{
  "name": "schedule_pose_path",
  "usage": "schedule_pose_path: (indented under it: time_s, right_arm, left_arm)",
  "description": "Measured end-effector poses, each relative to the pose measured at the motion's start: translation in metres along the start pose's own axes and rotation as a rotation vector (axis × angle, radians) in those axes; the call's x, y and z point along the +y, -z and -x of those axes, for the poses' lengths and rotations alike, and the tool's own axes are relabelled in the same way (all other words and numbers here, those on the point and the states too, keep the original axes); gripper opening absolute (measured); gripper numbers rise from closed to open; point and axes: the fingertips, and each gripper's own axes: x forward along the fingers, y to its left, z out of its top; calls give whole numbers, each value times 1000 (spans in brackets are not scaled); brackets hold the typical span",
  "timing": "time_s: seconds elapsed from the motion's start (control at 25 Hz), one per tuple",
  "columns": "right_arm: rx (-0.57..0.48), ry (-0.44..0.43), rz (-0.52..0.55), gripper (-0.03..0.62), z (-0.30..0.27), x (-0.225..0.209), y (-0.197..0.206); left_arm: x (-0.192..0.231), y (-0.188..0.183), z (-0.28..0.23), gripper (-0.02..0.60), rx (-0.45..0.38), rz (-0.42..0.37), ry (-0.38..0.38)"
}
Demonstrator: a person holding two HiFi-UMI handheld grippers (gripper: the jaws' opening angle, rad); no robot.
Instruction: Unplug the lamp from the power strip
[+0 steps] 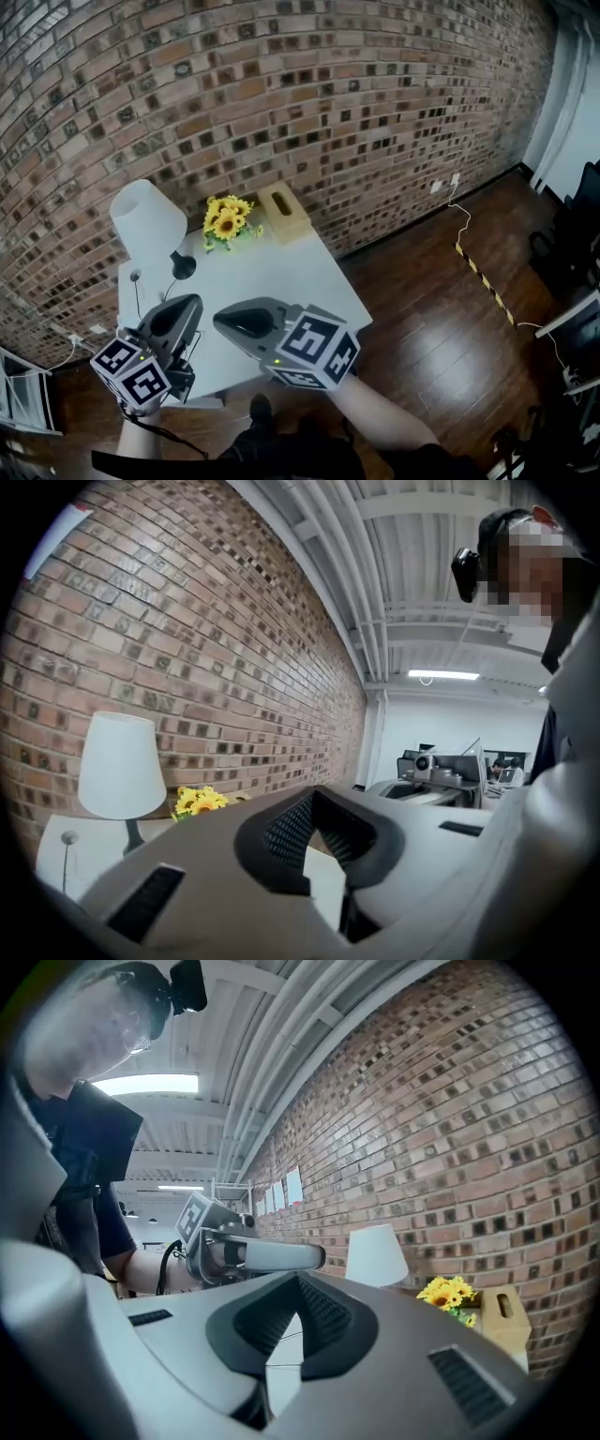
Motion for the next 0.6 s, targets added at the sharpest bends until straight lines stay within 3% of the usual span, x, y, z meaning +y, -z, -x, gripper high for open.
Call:
schedule_pose_path:
  time_s: [0.32,0.6]
  right_arm:
    - [29,158,-19,2,29,-43,8]
    - [63,270,-28,2,19,-82,5]
  left_arm:
    - [-10,9,-60,15,28,19,165]
    - [6,8,-96,15,31,28,292]
